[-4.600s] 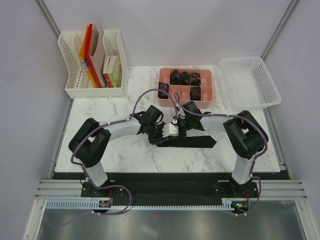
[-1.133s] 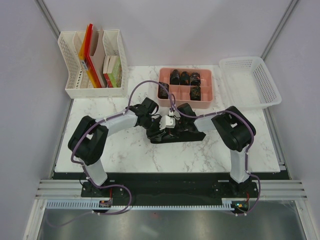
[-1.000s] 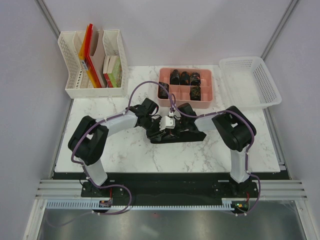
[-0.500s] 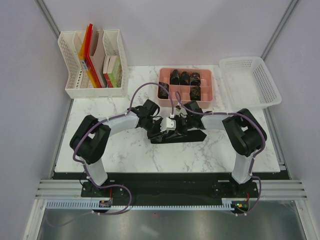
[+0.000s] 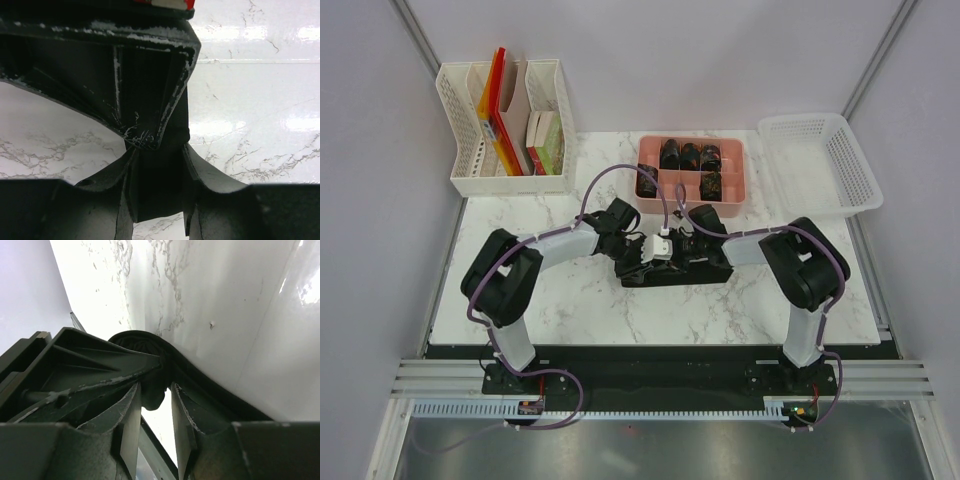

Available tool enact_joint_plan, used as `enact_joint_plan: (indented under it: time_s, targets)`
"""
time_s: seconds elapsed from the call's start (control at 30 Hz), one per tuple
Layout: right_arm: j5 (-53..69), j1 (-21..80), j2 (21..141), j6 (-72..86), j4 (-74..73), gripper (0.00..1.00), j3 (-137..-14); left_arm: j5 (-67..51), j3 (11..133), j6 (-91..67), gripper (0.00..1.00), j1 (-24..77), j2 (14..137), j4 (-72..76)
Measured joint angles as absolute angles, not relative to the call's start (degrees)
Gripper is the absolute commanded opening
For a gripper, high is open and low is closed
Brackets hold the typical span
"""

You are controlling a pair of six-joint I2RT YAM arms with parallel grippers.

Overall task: Roll the ties
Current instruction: Roll the tie at the center of the board.

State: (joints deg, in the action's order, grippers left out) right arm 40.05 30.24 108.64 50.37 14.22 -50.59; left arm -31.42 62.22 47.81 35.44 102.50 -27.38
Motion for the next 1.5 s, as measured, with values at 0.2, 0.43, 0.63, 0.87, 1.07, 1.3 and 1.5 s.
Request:
enact_joint_plan:
  time_s: [0.2, 0.43, 0.63, 0.87, 1.07, 1.3, 1.5]
  targets:
    - [40.29, 30.83, 109.86, 52.12, 16.95, 0.07, -50.26, -31.40, 62.28, 47.81, 0.45, 35.40, 102.61, -27.59]
    - [40.27, 31.18, 111.18, 52.29, 18.22, 0.00, -50.24, -30.61, 62.30, 47.83, 0.55, 35.31, 102.98, -27.64]
    - [39.57, 30.79, 111.61, 49.91, 16.60, 0.00, -50.48, -30.57, 62.30, 47.55, 0.66, 35.00, 102.80, -28.25]
    - [39.64, 30.37, 112.16, 46.46, 13.39, 0.00, -51.72, -30.46, 62.35, 45.25, 1.00, 33.93, 98.52, -29.87]
    - [39.66, 30.37, 112.16, 44.14, 12.10, 0.00, -52.47, -33.08, 62.74, 43.24, 1.00, 29.54, 90.98, -29.85]
    - [39.66, 30.59, 112.27, 41.32, 11.29, 0.00, -53.43, -38.61, 65.49, 43.97, 1.00, 22.92, 91.15, -34.39]
    - [39.57, 31.55, 113.93, 39.22, 11.11, 0.00, -56.14, -42.19, 62.98, 51.83, 1.00, 22.63, 93.36, -36.75]
